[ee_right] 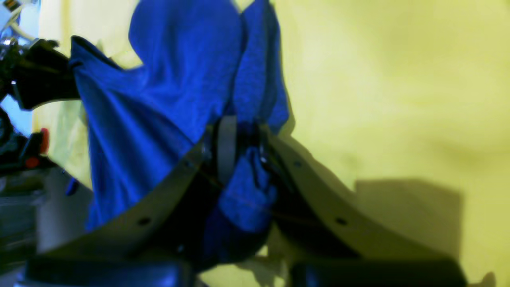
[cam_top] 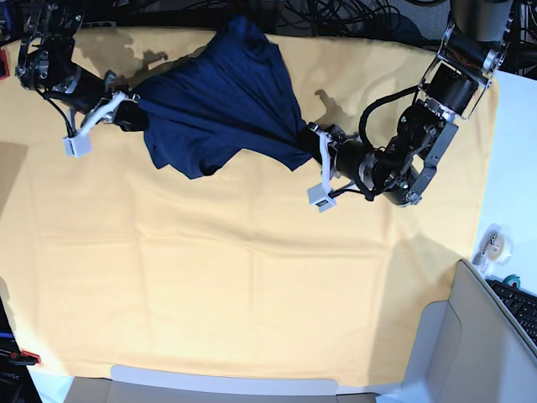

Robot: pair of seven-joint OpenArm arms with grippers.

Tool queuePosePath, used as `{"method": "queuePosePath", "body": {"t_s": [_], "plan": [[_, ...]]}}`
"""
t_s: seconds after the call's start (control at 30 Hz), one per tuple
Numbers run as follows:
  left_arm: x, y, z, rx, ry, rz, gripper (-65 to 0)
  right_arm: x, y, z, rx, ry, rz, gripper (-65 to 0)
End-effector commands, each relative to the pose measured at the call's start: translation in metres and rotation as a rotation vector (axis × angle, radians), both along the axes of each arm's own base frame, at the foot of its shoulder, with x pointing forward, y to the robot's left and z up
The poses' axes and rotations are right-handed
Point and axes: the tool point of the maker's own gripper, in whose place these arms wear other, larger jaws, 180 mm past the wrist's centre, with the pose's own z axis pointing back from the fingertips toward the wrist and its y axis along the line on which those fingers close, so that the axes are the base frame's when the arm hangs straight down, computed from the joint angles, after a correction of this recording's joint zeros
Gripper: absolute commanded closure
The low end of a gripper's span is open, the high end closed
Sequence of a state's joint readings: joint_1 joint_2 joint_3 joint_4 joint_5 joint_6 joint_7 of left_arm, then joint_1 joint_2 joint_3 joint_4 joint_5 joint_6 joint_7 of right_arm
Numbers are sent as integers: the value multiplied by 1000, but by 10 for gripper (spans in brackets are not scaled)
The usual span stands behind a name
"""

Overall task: Fold the T-shirt properly
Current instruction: 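Stretch the shirt between both grippers, pulling the left gripper outward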

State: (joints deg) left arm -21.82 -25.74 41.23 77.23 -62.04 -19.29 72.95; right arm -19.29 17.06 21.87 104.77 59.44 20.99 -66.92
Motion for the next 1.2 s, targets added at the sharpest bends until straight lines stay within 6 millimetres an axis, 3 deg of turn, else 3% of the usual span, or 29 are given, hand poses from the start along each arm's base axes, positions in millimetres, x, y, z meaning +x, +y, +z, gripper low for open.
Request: {"method": "queuePosePath", "body": {"t_s": [0.0,0.1,0.27,0.5,0.63,0.73,0.97,1.17], "plan": [[14,0,8,25,-47,-19,-3,-2,-6,10,-20,-32,-9,0],[9,-18,7,29,-45,-81,-3,-18,-12,12,-44,-19,-24,0],[-13,-27,-6,31,0,-123,-16,-28,-19,6,-49,7,-59,0],[-60,-34,-23,0,87,-136,-190,-31,-25,-12,-150,43,-94,-1],[-78,-42,-19,-32,92,-157,-226,-34,-27,-21,-201,68,-112,-3],[-71,-28,-13,-47,78,-87,-230,-33,-28,-21,-212,69,-110,-19],[-59,15,-13,-34,83,78,-230,-28,-30,-17,-216,52,-110,-235],[-92,23,-27,-26,177,104,-236,-23,-29,-15,-212,39,-111,-251]]}}
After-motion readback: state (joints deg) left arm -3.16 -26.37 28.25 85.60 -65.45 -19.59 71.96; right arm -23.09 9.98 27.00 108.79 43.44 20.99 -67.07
